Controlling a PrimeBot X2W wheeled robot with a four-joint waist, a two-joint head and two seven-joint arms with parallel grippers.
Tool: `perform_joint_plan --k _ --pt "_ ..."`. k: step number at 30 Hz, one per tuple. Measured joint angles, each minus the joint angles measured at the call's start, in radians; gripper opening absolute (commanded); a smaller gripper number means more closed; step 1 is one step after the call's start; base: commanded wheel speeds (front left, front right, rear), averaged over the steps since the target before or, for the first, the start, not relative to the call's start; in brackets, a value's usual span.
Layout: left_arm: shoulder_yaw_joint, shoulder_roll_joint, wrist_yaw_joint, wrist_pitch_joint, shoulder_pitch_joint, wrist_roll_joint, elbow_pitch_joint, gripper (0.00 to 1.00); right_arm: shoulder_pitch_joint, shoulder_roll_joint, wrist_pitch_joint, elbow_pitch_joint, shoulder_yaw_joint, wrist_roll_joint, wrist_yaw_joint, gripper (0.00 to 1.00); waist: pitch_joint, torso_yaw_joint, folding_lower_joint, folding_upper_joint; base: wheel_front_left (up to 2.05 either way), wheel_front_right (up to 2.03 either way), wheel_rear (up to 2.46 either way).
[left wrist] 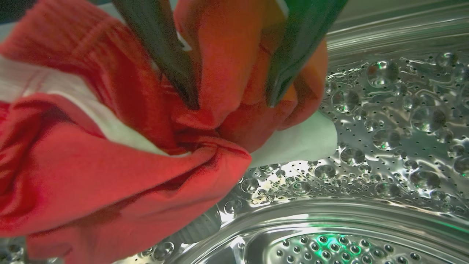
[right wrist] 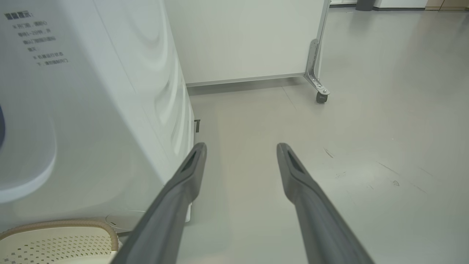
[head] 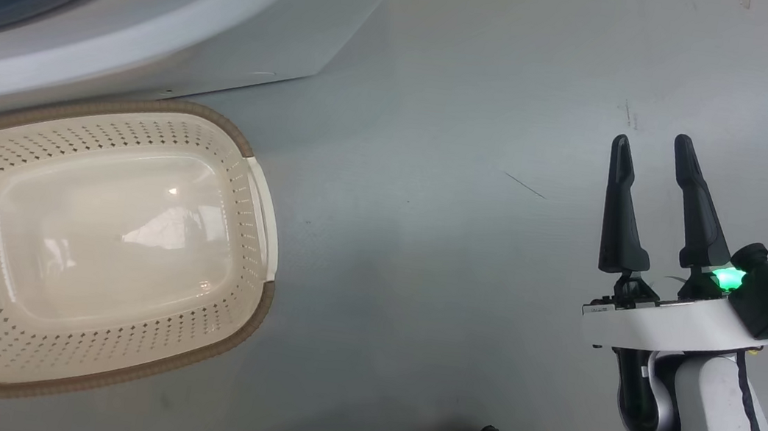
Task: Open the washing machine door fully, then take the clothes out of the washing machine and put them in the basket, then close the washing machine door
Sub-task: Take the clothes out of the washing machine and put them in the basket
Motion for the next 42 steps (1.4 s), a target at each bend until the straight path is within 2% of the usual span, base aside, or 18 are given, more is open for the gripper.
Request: perform_joint_plan --k 11,16,27,34,36,42 --pt "-0.003 -0.013 0.003 -0.026 -0.019 -0.001 0.017 0.00 -0.020 0.000 0.000 0.003 -0.012 0.002 -0.007 1.00 0.007 0.002 0.0000 0.0000 0.00 0.00 0.00" --pt "0.009 -0.056 0.021 -0.090 -0.021 -0.019 0.014 0.00 -0.020 0.000 0.000 0.002 -0.036 -0.009 -0.016 1.00 0.005 0.020 0.0000 0.0000 0.00 0.00 0.00" --pt "0.073 -0.110 0.047 -0.302 0.049 -0.089 -0.017 0.00 -0.021 0.000 0.000 0.004 -0.051 -0.044 -0.015 1.00 -0.017 0.078 0.0000 0.0000 0.00 0.00 0.00" --pt "0.092 -0.171 0.056 -0.452 0.151 -0.114 -0.054 0.00 -0.021 -0.001 0.000 0.021 -0.061 -0.077 -0.006 1.00 -0.057 0.111 0.0000 0.0000 0.00 0.00 0.00" --pt "0.100 -0.200 0.056 -0.537 0.222 -0.137 -0.076 0.00 -0.013 -0.001 0.000 0.032 -0.073 -0.100 -0.003 1.00 -0.093 0.137 -0.0001 0.0000 0.00 0.00 0.00" --pt "0.108 -0.244 0.064 -0.636 0.305 -0.156 -0.109 0.00 0.010 -0.003 0.000 0.046 -0.082 -0.123 0.007 1.00 -0.141 0.171 -0.0001 0.0000 0.00 0.00 0.00"
